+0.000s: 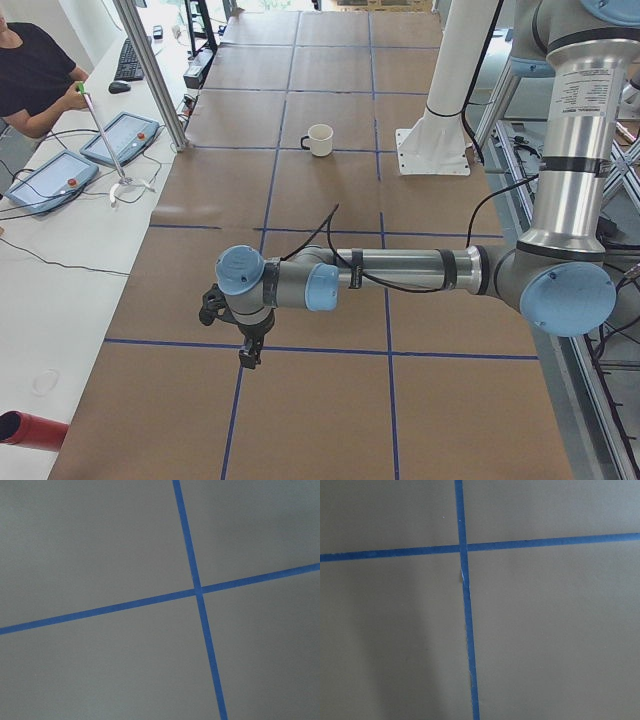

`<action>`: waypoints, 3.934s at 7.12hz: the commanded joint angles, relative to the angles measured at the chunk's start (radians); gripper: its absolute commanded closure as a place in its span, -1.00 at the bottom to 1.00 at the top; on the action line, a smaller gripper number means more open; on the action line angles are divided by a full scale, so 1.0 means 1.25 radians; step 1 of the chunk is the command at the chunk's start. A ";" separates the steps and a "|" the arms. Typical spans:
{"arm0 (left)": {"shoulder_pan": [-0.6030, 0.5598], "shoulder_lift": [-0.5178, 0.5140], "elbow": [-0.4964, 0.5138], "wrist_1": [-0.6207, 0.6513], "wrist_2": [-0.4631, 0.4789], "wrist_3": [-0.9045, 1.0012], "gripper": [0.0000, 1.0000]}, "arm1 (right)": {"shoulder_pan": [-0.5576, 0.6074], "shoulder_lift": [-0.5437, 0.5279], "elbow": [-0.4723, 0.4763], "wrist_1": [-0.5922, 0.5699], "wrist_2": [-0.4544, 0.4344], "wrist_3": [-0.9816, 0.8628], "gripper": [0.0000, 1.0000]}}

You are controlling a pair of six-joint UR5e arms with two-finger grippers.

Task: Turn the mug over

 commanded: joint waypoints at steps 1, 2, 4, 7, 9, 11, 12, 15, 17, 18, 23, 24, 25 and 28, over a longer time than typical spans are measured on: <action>-0.006 0.055 -0.061 0.004 -0.001 0.000 -1.00 | 0.000 0.000 0.000 0.000 0.000 0.000 -1.00; -0.006 0.055 -0.058 0.004 -0.001 -0.001 -1.00 | 0.000 0.000 0.000 0.000 0.000 0.000 -1.00; -0.004 0.055 -0.056 0.006 -0.001 -0.006 -1.00 | 0.000 0.000 0.000 0.000 0.000 0.000 -1.00; -0.006 0.055 -0.053 0.019 -0.001 -0.011 -1.00 | 0.000 0.000 0.000 0.000 0.000 0.000 -1.00; -0.006 0.055 -0.052 0.020 -0.001 -0.033 -1.00 | 0.000 0.000 0.000 0.000 0.000 0.000 -1.00; -0.006 0.055 -0.052 0.020 -0.001 -0.047 -1.00 | 0.000 0.000 0.000 0.000 0.000 0.000 -1.00; -0.004 0.055 -0.052 0.019 -0.001 -0.048 -1.00 | 0.000 0.000 0.000 0.000 0.000 0.000 -1.00; -0.006 0.055 -0.057 0.019 -0.001 -0.047 -1.00 | 0.000 0.000 0.000 0.000 0.000 0.000 -1.00; -0.006 0.055 -0.058 0.019 -0.001 -0.047 -1.00 | 0.000 0.000 0.000 0.000 0.000 0.000 -1.00; -0.006 0.055 -0.059 0.020 -0.001 -0.047 -1.00 | 0.000 0.000 0.000 0.000 0.000 0.000 -1.00; -0.006 0.056 -0.059 0.019 0.000 -0.047 -1.00 | 0.000 0.000 0.000 0.000 0.000 0.000 -1.00; -0.006 0.055 -0.058 0.019 0.000 -0.045 -1.00 | 0.000 0.000 0.000 0.000 0.000 0.000 -1.00; -0.006 0.055 -0.059 0.019 0.000 -0.047 -1.00 | 0.000 0.000 0.000 0.000 0.000 0.000 -1.00; -0.007 0.055 -0.059 0.019 0.000 -0.047 -1.00 | 0.000 0.000 0.000 0.000 0.000 0.000 -1.00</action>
